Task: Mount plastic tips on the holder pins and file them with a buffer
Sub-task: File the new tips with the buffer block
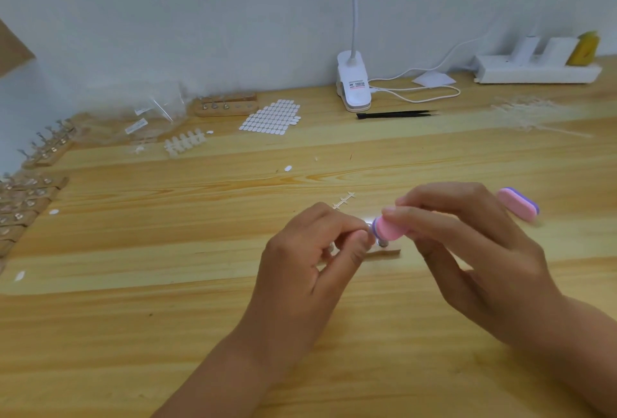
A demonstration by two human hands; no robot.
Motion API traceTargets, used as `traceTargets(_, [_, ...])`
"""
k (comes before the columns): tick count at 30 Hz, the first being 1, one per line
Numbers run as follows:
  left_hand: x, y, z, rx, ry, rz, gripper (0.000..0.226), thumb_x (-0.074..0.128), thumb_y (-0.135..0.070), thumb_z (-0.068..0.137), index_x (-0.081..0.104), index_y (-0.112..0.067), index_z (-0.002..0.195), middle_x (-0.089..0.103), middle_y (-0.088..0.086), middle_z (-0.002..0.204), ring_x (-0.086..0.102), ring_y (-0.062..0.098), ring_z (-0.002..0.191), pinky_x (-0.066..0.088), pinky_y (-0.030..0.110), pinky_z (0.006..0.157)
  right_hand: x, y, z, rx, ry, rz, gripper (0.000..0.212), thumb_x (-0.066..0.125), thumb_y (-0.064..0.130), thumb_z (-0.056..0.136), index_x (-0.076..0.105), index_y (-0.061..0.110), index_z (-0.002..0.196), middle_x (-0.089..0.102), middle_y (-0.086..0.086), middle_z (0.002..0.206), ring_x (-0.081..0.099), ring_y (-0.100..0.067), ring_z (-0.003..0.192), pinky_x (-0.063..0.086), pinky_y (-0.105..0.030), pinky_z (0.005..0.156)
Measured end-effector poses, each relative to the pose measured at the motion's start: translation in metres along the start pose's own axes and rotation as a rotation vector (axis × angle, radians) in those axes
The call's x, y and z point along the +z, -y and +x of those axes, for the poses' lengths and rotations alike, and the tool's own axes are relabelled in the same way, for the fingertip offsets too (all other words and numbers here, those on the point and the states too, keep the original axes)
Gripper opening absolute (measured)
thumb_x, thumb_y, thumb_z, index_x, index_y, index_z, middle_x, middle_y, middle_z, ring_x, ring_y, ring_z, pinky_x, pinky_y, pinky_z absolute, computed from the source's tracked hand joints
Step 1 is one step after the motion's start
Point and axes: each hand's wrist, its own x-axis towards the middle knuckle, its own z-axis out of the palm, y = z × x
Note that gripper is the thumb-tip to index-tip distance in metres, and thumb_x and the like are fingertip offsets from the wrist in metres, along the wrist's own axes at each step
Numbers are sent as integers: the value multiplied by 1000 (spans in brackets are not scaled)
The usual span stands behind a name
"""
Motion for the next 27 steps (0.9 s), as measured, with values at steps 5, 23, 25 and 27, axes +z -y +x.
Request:
traceTargets(5, [0,0,-1,2,-42,108,21,56,-31,94,73,-19,91,59,-13,82,54,11,83,41,20,68,5,5,-4,-9,34,43,28,56,-7,96,65,2,120,64,-12,107,62,-21,101,49,-28,89])
traceTargets(23, [2,1,-1,53,-31,193,25,53,-32,94,72,-15,94,60,-10,88,52,13,86,42,24,68,10,10,-4,-49,114,72,32,54,-10,94,68,3,120,65,-13,110,60,-23,104,45,-27,95])
traceTargets(25, [3,0,0,41,-46,199,22,54,-30,94,72,-17,93,60,-10,87,51,12,85,41,22,68,5,3,-2,0,96,58,31,53,-10,94,69,3,117,64,-11,110,63,-23,101,49,-29,90])
traceTargets(27, [4,0,0,27,-49,198,22,55,-30,94,73,-17,93,60,-10,86,52,12,85,42,24,68,4,1,-1,41,83,64,31,54,-10,94,69,2,117,63,-11,109,64,-24,99,51,-33,87])
